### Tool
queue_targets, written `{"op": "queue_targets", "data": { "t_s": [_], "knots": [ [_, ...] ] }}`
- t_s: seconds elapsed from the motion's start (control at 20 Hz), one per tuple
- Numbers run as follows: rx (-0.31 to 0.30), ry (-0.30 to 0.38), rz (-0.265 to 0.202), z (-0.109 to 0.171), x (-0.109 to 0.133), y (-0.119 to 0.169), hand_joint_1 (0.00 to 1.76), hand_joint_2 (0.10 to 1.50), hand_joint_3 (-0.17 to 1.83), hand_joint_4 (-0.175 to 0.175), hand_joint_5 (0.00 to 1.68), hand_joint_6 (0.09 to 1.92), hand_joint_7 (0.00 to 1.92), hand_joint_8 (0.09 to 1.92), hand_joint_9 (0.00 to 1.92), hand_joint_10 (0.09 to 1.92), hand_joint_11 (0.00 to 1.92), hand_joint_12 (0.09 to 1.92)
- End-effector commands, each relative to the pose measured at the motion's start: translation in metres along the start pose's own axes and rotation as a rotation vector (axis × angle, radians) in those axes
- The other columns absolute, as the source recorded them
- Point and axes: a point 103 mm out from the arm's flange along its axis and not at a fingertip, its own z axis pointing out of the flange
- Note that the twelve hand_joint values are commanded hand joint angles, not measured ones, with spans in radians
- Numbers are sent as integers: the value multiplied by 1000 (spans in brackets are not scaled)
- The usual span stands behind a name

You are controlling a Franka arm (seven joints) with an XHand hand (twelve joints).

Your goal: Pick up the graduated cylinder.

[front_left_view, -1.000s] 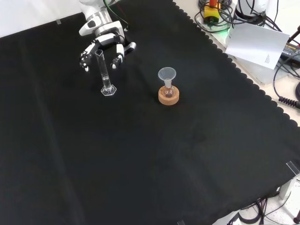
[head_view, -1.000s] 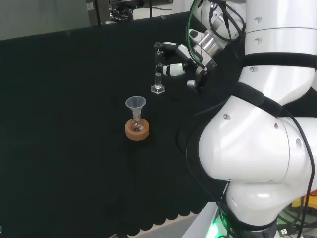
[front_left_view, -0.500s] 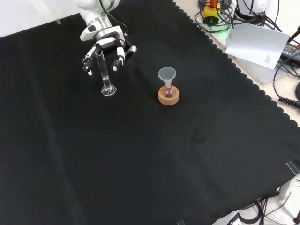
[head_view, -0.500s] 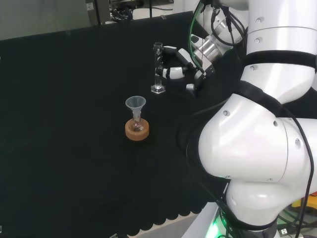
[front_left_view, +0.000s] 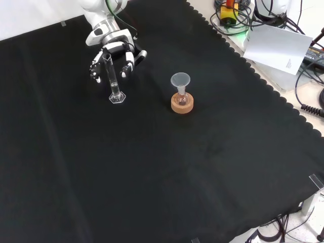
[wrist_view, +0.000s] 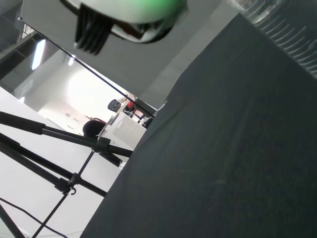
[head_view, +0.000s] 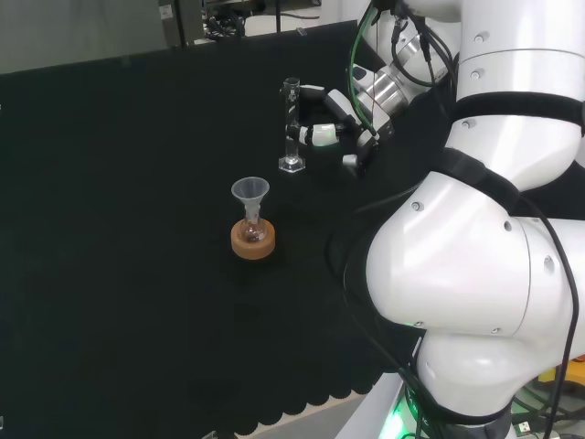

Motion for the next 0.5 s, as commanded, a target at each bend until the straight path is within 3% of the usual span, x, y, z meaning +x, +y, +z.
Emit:
{"op": "queue_targets", "data": {
  "t_s": [0.05, 0.5],
  "knots": [
    [-1, 13, 2, 1, -1, -1, 1028, 613, 675, -19, 633, 99, 555, 576, 769, 486, 535, 1232],
    [2, 20, 6, 3, -3, -1, 1032, 624, 664, -17, 664, 130, 586, 570, 813, 462, 582, 1205]
  ]
}}
